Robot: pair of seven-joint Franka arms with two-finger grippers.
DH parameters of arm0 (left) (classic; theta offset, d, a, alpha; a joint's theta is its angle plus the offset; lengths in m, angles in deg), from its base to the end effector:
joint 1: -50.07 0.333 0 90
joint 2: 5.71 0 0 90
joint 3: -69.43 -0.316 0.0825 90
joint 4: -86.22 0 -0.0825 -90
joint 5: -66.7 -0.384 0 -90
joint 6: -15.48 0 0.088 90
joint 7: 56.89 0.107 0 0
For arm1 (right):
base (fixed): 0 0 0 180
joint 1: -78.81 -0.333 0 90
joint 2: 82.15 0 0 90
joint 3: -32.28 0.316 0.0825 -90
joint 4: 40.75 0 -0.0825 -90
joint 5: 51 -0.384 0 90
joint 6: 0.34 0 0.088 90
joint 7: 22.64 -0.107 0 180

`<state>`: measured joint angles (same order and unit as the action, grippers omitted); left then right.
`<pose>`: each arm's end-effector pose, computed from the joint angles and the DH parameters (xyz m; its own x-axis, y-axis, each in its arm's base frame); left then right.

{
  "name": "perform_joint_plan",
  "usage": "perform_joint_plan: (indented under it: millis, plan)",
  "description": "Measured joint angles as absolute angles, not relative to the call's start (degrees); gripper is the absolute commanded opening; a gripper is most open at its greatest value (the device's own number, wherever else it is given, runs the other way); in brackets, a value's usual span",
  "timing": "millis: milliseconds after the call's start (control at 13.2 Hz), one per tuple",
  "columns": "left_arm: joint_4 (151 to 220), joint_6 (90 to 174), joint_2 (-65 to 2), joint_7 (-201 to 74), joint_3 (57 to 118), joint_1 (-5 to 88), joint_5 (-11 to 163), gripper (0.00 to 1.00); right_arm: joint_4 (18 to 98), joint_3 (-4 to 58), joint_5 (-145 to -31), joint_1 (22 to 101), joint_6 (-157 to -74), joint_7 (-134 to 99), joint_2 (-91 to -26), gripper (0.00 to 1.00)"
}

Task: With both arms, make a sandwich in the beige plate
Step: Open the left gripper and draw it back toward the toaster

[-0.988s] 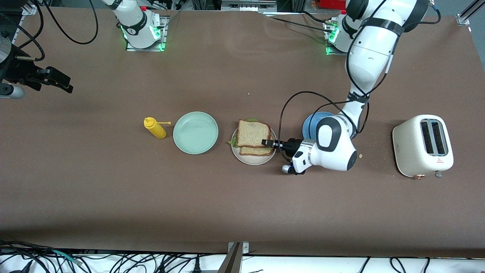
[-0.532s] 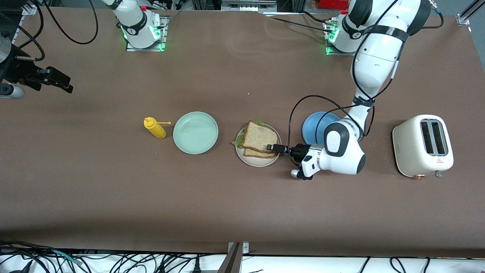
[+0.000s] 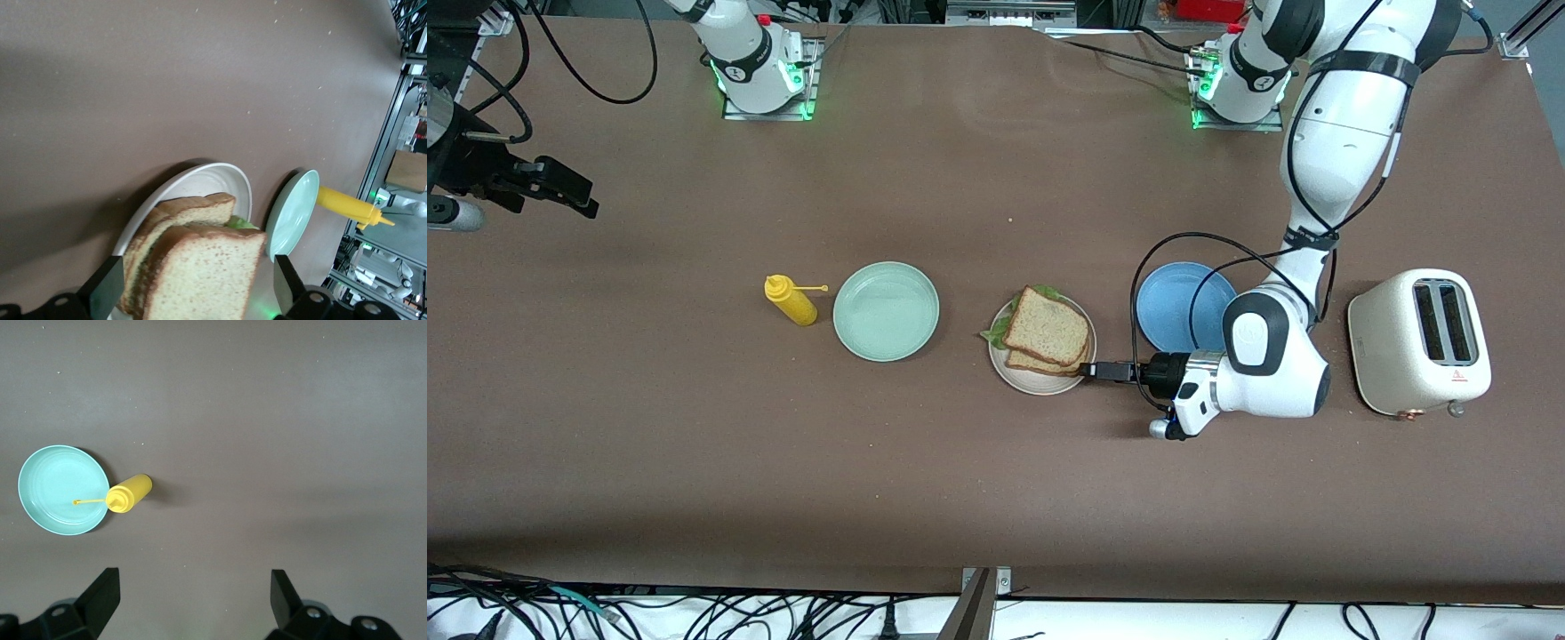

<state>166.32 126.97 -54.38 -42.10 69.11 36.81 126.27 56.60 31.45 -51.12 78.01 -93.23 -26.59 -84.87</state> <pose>0.6844 -0.2176 0.2010 0.9670 -0.0423 -0.2511 0.1698 -0.6281 0.7594 0.5415 -0.0002 0.5942 0.9971 -0.0695 -0.0305 -0.0695 -0.9976 -0.0007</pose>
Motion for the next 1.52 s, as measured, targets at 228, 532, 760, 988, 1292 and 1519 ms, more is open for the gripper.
perform_joint_plan:
  millis: [228, 532, 760, 988, 1292, 1519]
  plan:
    - [165.7, 127.0, -50.8, -48.0, 66.0, 36.7, 121.2, 0.99, 56.6, 31.5, -51.1, 78.0, -93.2, -26.6, -84.9, 1.0]
    - [165.6, 126.7, -44.1, -57.0, 61.3, 37.3, 104.5, 0.99, 56.5, 31.5, -51.1, 78.0, -93.2, -26.6, -84.9, 1.0]
    - [165.6, 124.2, -40.0, -58.5, 59.0, 38.6, 91.9, 0.99, 56.5, 31.5, -51.1, 78.0, -93.2, -26.6, -84.9, 1.0]
    - [165.6, 121.6, -37.8, -58.6, 58.3, 41.5, 84.9, 0.99, 56.5, 31.5, -51.1, 78.0, -93.2, -26.6, -84.9, 1.0]
    - [165.7, 119.6, -36.3, -58.6, 57.8, 42.5, 76.2, 0.99, 56.5, 31.5, -51.1, 78.0, -93.2, -26.6, -84.9, 1.0]
    - [165.7, 118.4, -34.7, -58.6, 57.8, 42.4, 72.4, 0.99, 56.5, 31.5, -51.1, 78.0, -93.2, -26.6, -84.9, 1.0]
